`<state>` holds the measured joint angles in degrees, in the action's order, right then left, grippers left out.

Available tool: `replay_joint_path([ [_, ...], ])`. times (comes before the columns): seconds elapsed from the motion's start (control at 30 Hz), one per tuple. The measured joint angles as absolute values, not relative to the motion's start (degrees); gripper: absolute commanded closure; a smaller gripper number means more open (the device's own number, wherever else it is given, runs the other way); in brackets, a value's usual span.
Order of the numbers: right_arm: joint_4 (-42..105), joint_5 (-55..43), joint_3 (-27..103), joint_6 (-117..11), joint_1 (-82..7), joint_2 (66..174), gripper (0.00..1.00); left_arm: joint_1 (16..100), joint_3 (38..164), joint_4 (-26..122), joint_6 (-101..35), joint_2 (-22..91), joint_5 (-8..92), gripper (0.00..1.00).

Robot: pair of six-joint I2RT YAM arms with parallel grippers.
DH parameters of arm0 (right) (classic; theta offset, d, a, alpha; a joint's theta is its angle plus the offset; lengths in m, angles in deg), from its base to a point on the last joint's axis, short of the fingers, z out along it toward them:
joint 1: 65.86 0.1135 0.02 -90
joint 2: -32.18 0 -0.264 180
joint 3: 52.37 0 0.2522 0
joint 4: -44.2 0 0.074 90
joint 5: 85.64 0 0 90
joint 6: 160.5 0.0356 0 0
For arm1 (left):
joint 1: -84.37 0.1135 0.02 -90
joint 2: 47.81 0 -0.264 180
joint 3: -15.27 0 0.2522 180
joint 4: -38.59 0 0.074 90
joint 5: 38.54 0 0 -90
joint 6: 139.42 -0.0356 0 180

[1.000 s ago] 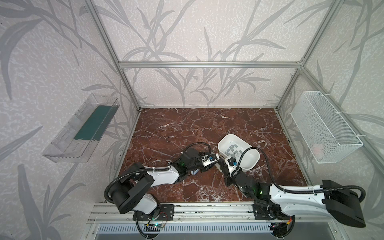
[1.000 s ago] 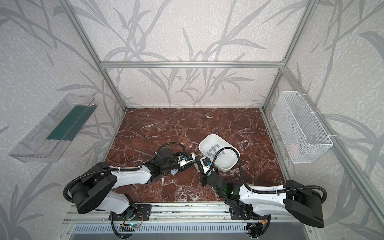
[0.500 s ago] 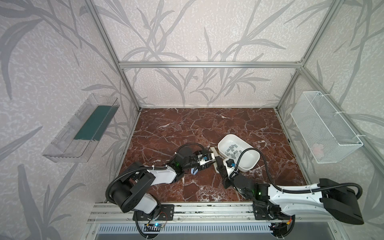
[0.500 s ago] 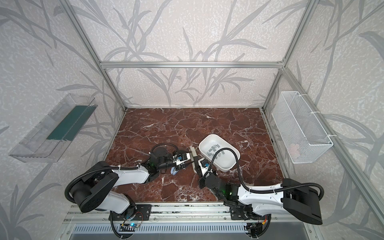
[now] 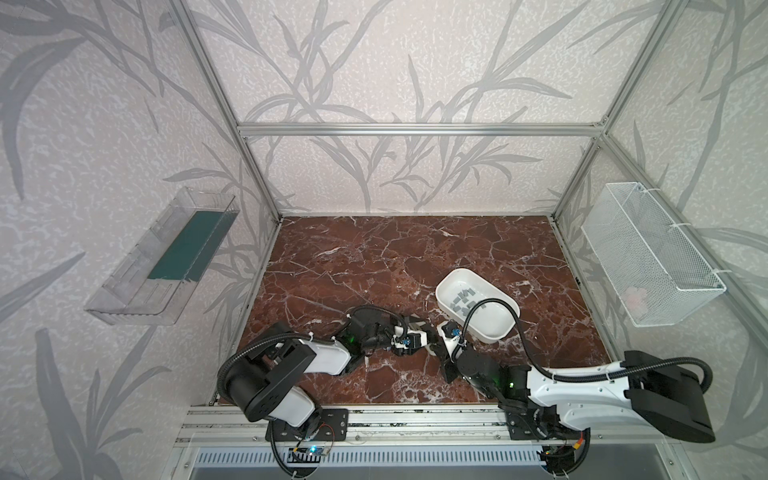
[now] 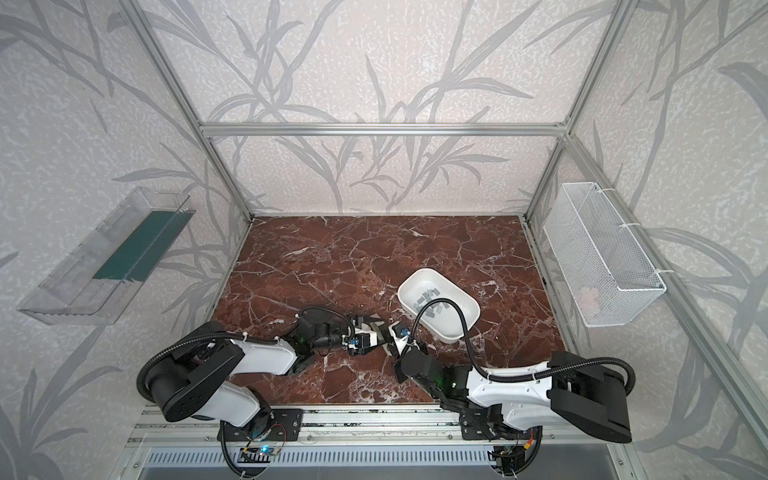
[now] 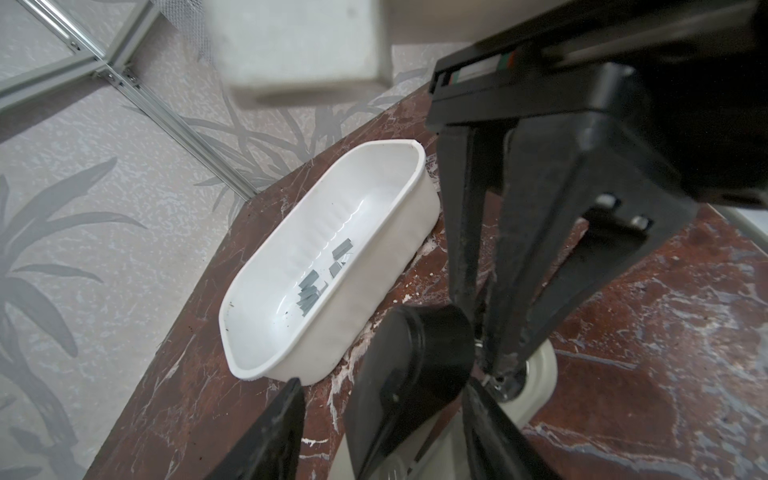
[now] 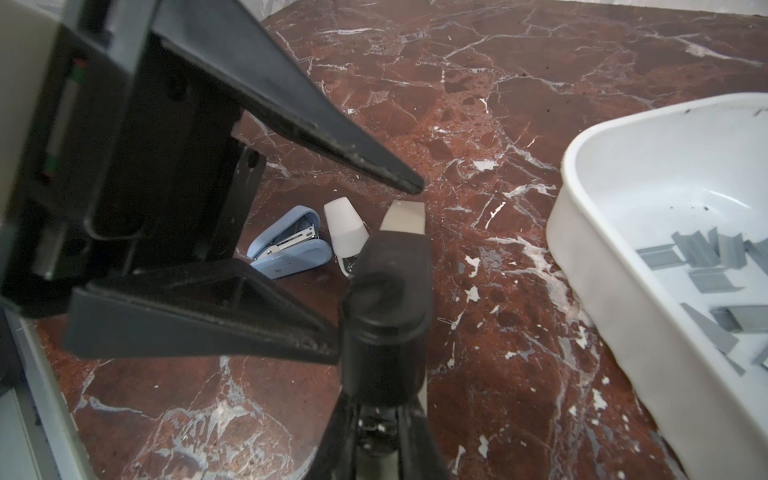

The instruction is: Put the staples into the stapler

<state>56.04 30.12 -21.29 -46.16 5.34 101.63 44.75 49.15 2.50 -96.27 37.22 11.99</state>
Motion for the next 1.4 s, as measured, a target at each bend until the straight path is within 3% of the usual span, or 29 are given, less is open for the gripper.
replay_joint_path([
  [0.17, 57.97, 30.38, -23.8, -46.57, 5.29, 103.03, 0.76, 44.8, 59.33, 25.56, -103.7, 32.42, 9.85, 0.42],
  [0.43, 60.13, 29.77, -28.0, -49.48, 5.27, 100.12, 0.58, 44.82, 71.46, 51.94, -112.47, 30.34, 7.75, 0.44],
  [0.6, 58.42, 29.33, -28.39, -50.64, 5.27, 93.02, 0.5, 44.84, 77.56, 59.38, -111.81, 31.87, 7.82, 0.44],
  [0.93, 44.11, 29.6, -31.17, -48.15, 5.27, 72.84, 0.41, 39.97, 88.01, 72.51, -109.78, 39.52, 20.34, 0.45],
  [1.17, 36.09, 31.39, -33.07, -44.45, 3.85, 71.09, 0.42, 37.72, 89.34, 76.49, -112.38, 47.5, 23.27, 0.43],
  [1.4, 33.86, 29.36, -33.16, -42.11, -3.21, 71.01, 0.44, 35.09, 94.85, 81.08, -115.99, 50.25, 25.94, 0.43],
])
